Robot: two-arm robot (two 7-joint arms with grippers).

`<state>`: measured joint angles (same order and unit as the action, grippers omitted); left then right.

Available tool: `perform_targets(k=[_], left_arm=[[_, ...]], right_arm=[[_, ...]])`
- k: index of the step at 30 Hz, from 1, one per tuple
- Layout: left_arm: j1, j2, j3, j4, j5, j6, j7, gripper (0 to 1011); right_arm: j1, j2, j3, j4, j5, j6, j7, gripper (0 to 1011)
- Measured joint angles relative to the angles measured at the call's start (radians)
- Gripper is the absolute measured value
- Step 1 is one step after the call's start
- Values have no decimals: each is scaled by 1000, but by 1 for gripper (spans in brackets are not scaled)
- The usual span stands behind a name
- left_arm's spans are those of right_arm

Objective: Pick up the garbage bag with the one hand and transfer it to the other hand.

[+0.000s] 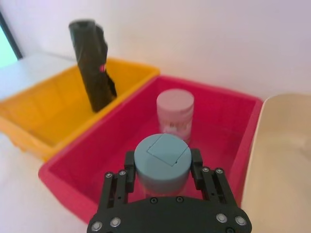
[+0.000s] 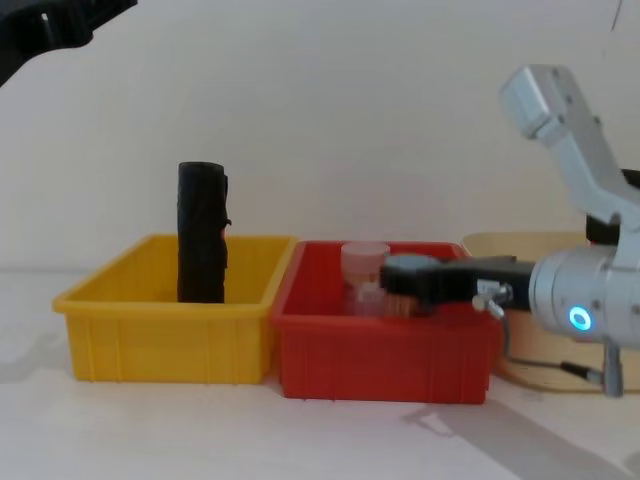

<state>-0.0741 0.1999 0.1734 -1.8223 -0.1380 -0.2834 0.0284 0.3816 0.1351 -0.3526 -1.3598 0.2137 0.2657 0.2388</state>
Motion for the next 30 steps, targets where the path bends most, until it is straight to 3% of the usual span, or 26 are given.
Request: perform_targets(k=[7,16,30], left_arm=[[0,0,0,0,0,0,0,1001],[0,0,0,0,0,0,0,1000],[0,0,0,0,0,0,0,1000]], right_arm=[[11,-12,36,-30,28,-4,-11,647],[46,-16,110,-70,70,-28,-37,647],[87,18,171,-22,66,-78,-68,648]])
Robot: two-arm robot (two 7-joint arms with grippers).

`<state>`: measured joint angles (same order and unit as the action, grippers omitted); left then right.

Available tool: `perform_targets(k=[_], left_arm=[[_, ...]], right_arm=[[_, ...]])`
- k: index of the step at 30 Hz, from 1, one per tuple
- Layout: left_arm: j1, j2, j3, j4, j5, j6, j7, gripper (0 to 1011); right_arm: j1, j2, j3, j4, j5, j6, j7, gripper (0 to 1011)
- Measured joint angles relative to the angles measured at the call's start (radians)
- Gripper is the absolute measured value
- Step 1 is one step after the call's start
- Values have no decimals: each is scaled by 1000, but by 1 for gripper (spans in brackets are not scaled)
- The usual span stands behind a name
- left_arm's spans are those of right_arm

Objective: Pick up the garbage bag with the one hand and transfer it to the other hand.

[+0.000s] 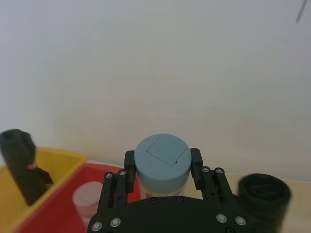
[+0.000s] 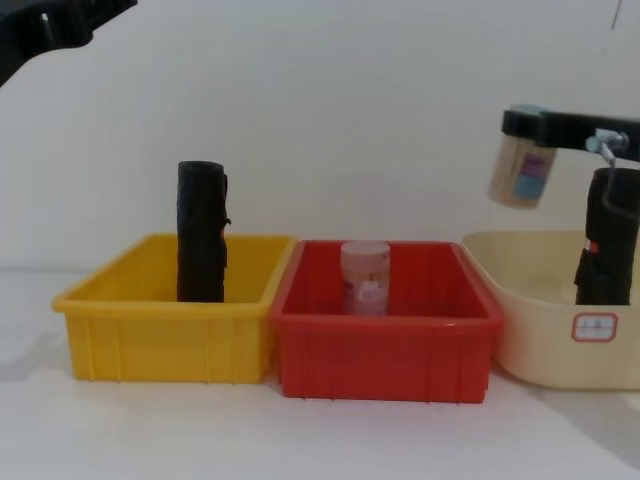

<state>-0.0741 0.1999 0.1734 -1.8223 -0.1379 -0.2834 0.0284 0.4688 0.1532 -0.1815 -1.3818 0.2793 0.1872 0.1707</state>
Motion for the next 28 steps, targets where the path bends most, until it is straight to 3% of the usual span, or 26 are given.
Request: perform_targets(k=[7,20,28], left_arm=[[0,0,0,0,0,0,0,1001],[0,0,0,0,0,0,0,1000],[0,0,0,0,0,0,0,1000]], right_arm=[[1,26,5,35,-19,-10,13,652],[-36,60,-8,30,-33,-11,50,998],[-69,64,6,-23,-11,11,54,1000]])
